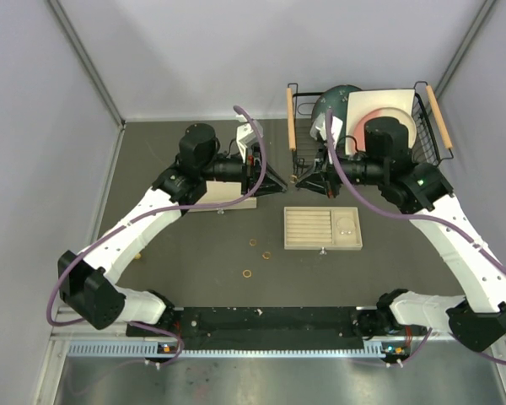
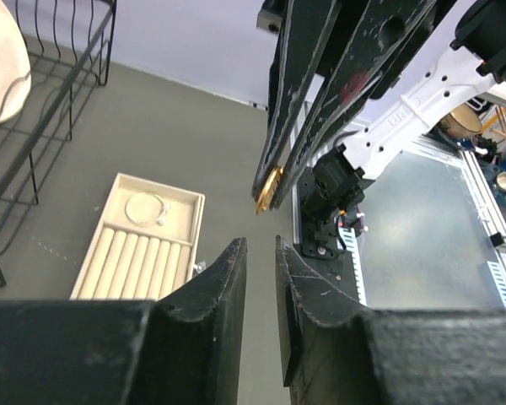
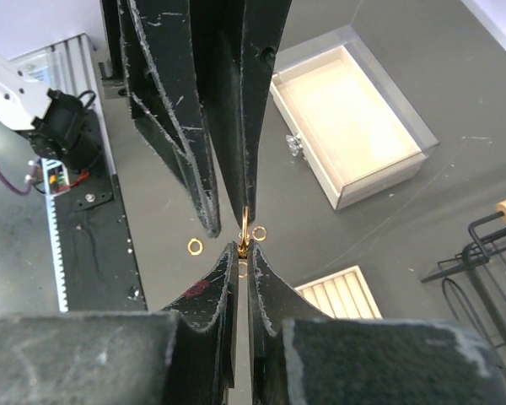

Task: Organize the mixed jewelry

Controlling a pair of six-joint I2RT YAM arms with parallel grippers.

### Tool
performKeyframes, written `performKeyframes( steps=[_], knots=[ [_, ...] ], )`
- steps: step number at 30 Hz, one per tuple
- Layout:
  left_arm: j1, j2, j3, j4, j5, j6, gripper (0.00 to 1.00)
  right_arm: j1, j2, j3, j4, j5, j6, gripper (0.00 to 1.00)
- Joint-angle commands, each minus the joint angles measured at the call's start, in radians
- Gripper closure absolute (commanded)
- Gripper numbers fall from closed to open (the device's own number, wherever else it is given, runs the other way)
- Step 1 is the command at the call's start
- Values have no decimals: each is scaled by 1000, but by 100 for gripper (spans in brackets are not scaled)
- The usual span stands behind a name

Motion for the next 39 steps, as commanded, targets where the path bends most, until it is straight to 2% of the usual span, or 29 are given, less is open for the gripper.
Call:
performKeyframes(
  steps=[1,5,10,17,20,32,39],
  knots=[
    [6,-41,20,-111,-18,110,72,9,-10,46,-37,71,-69,100],
    [26,-62,39,-173,-55,167,65,9,-12,19,-87,138,-130,100],
    [94,-108,35,-257,-99,228,63,10,33,4,-196,250,-227,100],
    [310,-188,-68,-232,-85,183,63,10,157,-30,-304,442,-391,100],
    [368,-200,-86,-233,-64,190,63,13,209,-51,-318,510,-437,100],
    [474,-225,-125,-287,-59,238,64,90,425,-56,-399,835,-613,100],
    [543,-235,-114,-325,-32,262,64,139,551,-34,-429,910,-679,100]
  ],
)
